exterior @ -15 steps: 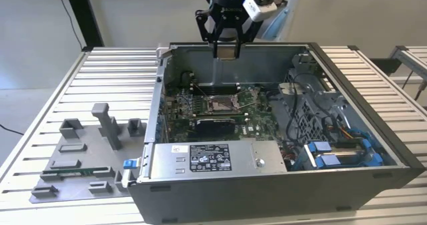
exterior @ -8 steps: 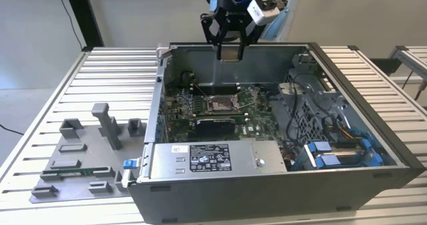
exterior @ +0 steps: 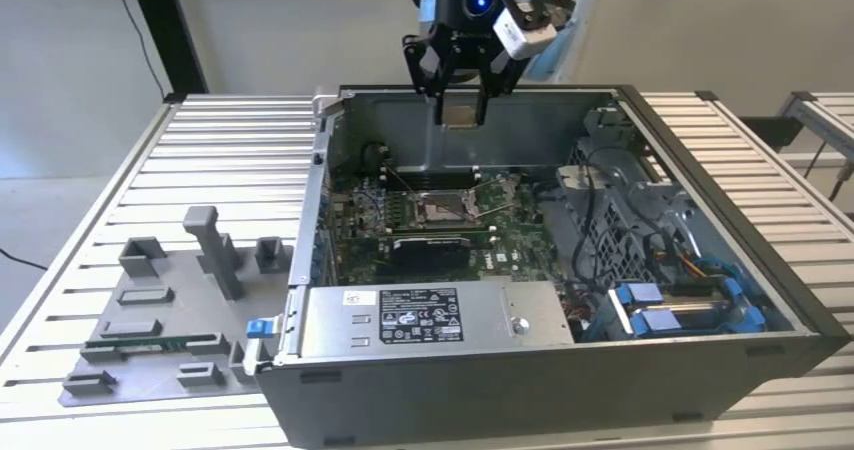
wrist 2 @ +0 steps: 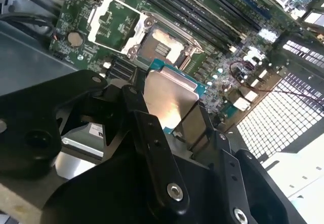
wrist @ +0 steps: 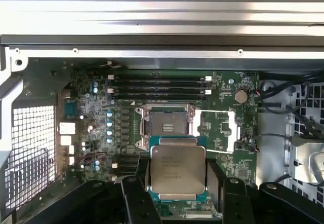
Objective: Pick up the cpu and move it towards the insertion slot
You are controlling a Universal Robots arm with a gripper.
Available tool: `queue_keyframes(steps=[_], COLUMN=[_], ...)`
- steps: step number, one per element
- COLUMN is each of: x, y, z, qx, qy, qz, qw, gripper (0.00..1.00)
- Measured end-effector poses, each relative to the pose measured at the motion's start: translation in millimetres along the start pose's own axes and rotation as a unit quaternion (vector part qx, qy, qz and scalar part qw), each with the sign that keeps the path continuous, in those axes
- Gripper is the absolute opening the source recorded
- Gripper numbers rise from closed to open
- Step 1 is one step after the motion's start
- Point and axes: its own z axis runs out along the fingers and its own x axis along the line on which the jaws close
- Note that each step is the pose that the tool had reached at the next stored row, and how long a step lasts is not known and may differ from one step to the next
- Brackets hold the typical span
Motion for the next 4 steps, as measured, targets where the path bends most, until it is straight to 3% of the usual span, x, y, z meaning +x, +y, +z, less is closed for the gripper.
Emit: queue_keyframes(steps=[4], x=[0.0], y=[0.0], z=[0.8], qx=[0.0], qy=[0.0], qz=[0.0], qw=[1.0], gripper=[0.0])
